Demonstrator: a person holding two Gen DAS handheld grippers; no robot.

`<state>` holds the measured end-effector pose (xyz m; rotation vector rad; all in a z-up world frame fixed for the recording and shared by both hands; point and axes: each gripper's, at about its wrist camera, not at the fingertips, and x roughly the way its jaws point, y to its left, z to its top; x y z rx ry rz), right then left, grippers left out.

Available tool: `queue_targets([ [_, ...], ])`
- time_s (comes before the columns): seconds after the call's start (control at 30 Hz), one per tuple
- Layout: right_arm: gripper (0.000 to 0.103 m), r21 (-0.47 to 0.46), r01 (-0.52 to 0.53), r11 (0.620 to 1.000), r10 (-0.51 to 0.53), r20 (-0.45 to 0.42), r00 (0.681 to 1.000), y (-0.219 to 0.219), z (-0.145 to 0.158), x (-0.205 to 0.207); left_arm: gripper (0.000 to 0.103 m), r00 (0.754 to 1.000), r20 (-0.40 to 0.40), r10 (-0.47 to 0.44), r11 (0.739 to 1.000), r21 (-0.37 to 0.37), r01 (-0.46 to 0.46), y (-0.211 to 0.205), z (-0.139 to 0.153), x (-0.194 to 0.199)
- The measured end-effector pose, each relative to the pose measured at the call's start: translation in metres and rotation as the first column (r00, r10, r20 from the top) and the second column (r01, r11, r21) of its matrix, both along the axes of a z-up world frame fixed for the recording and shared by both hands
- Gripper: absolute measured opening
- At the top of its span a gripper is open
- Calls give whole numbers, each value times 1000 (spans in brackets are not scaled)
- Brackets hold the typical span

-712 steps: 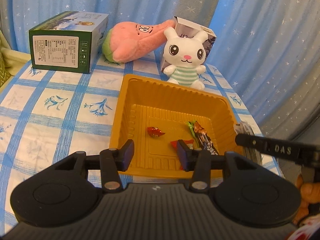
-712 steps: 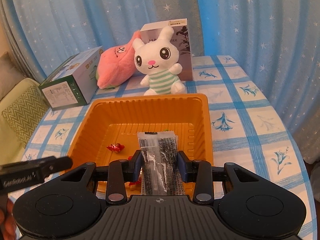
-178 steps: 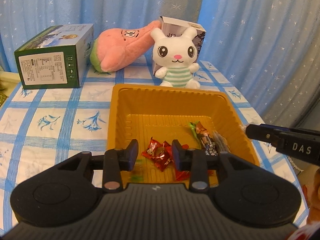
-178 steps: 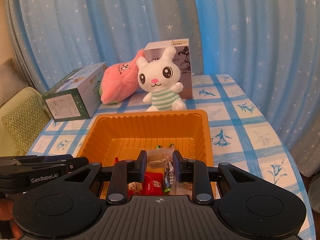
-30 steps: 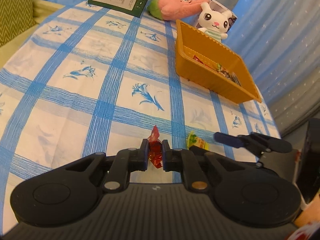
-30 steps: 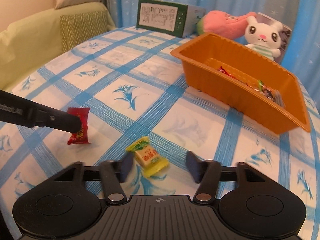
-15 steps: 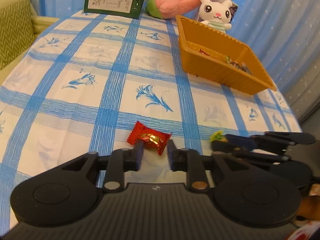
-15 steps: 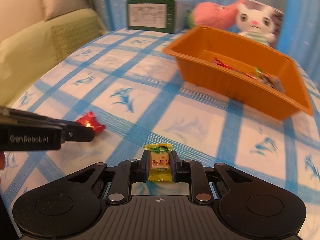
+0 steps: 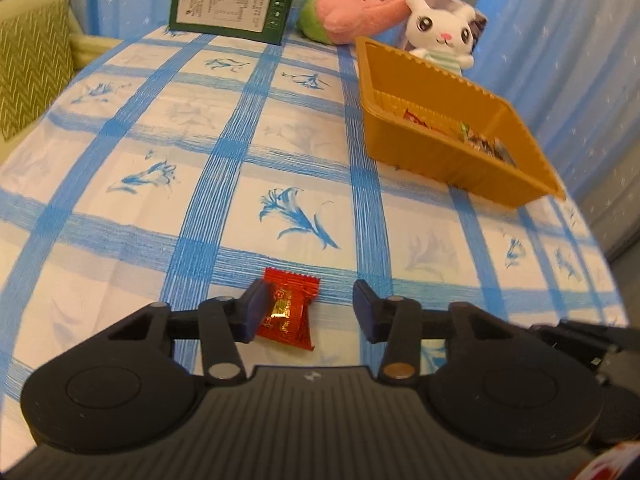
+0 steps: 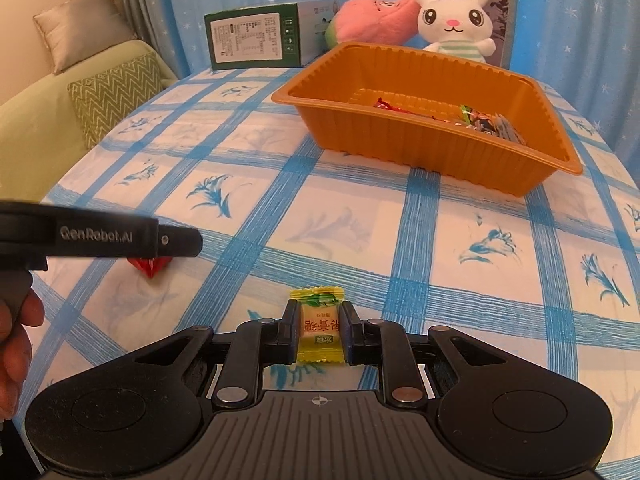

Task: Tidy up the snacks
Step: 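Grasp the red candy with the left gripper while the right gripper grasps the yellow candy, then carry both held candies over the orange tray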

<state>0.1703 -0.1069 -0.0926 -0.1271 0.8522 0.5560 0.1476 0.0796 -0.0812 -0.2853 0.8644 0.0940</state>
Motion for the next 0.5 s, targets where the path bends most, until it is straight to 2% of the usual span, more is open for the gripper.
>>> queue_targets([
  [0.13, 21, 13, 11, 1000, -11, -7, 1000, -4, -1, 1, 33, 999, -13, -49, 995, 89, 50, -7, -3, -4],
  [0.23, 21, 25, 24, 999, -23, -10, 1000, -5, -1, 0, 22, 998, -25, -66, 988, 140, 69, -9, -3, -5],
  [0.3, 21, 34, 38, 999, -37, -17, 999, -7, 0, 0, 19, 997, -29, -68, 989, 128, 71, -7, -2, -5],
  [0.5, 21, 53, 85, 995, -85, -15, 996, -16, 9, -4, 18, 998, -2, -71, 992, 105, 70, -12, 10, -16],
])
